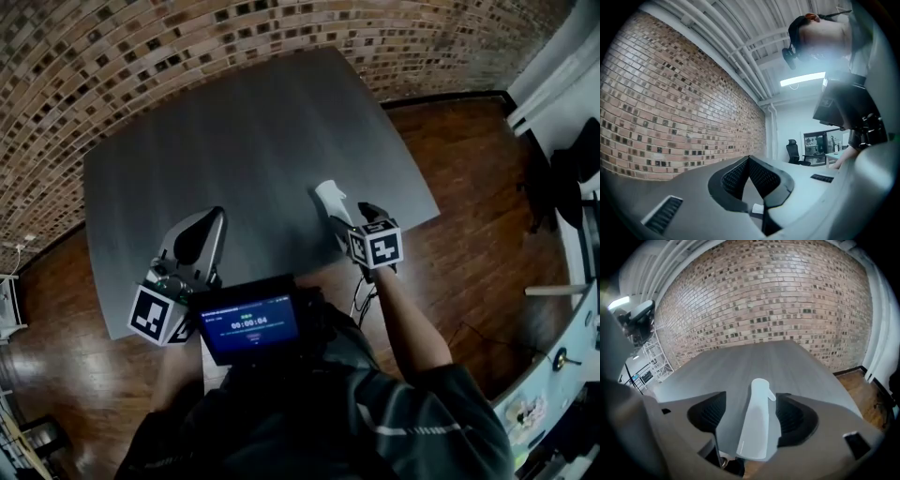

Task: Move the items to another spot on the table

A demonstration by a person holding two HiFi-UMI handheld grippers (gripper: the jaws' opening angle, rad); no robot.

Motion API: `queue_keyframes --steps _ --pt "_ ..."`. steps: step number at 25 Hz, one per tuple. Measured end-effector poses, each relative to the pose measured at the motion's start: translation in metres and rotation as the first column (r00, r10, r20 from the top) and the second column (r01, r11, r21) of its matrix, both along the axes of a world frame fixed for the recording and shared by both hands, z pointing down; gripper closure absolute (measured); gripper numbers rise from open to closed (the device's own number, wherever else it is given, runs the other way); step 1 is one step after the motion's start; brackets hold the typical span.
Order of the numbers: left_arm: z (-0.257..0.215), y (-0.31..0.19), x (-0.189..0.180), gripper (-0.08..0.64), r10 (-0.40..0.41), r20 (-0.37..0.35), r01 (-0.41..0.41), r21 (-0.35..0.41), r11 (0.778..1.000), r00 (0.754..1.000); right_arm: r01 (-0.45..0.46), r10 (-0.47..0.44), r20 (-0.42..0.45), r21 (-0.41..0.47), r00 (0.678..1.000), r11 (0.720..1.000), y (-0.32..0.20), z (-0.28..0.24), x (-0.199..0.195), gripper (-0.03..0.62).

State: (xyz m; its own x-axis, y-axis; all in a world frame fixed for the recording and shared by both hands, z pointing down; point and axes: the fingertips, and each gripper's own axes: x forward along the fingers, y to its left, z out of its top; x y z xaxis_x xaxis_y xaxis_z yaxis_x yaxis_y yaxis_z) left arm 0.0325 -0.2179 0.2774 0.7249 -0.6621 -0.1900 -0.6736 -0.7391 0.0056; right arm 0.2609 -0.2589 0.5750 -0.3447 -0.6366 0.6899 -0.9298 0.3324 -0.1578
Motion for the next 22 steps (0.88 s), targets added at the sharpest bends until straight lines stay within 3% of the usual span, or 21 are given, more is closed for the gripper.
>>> queue_keyframes --steps 9,14,18,22 --pt "0.010 -0.024 0.008 0.566 -0.058 0.025 0.059 -0.018 0.998 0.998 0.064 -0.076 -0.054 -0.193 0.996 0.979 -0.008 0.071 -0.002 0.250" --pt "0.020 -0.034 0.009 0.566 -0.078 0.042 0.080 -0.048 0.996 0.996 0.084 -0.106 -0.077 -0.249 0.991 0.965 -0.012 0.095 -0.005 0.252" --pt "0.023 -0.041 0.009 0.566 -0.094 0.049 0.097 -0.057 0.994 0.994 0.091 -0.118 -0.078 -0.294 0.990 0.951 -0.012 0.106 -0.006 0.294" --pt "0.023 -0.042 0.009 0.566 -0.105 0.052 0.108 -0.056 0.993 0.993 0.080 -0.107 -0.080 -0.292 0.991 0.953 -0.014 0.106 -0.007 0.310"
